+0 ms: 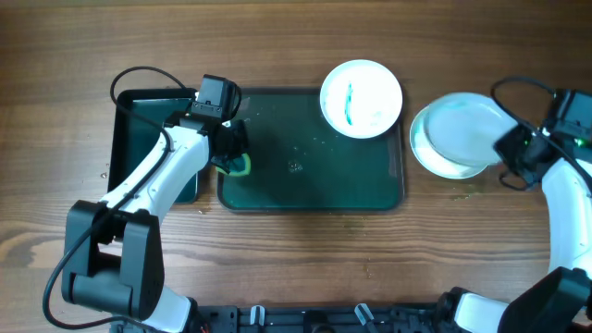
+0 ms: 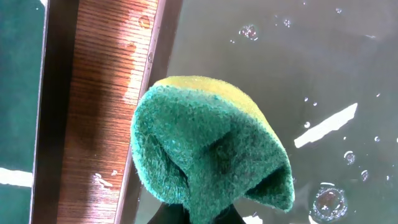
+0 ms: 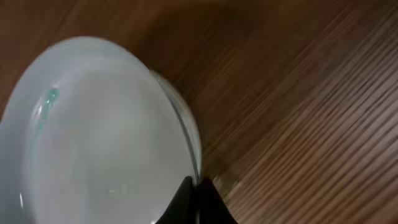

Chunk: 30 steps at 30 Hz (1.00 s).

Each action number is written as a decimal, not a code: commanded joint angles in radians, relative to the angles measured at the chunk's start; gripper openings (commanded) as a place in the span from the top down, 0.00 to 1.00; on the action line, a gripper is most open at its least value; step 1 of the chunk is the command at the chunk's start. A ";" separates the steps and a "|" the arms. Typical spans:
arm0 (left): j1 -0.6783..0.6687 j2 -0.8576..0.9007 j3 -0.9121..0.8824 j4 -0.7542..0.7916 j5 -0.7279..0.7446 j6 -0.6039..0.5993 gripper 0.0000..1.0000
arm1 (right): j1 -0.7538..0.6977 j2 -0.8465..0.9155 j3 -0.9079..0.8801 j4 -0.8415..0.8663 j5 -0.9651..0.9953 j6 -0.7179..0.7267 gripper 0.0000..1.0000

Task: Clean dirty plates on tray and stack at the side
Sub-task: 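Lower plate onto the clean plate right of tray and release, then move right gripper to grip rim of last plate on tray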

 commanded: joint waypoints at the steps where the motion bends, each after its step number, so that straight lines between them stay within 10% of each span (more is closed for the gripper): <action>1: 0.002 -0.015 0.015 0.003 0.009 -0.013 0.96 | -0.002 -0.011 -0.085 0.104 0.070 -0.034 0.96; 8: 0.002 -0.015 0.015 0.004 0.009 -0.013 0.96 | 0.019 0.134 -0.138 0.248 -0.043 -0.116 0.95; 14: 0.002 -0.015 0.015 0.004 0.008 -0.013 0.96 | 0.061 0.170 -0.051 0.163 -0.105 -0.138 0.53; 22: 0.002 -0.015 0.015 0.005 0.008 -0.013 0.96 | 0.200 0.182 0.209 0.045 -0.477 -0.175 0.52; 30: 0.002 -0.015 0.015 0.004 0.008 -0.013 0.96 | 0.496 0.410 0.209 0.150 -0.215 0.148 0.61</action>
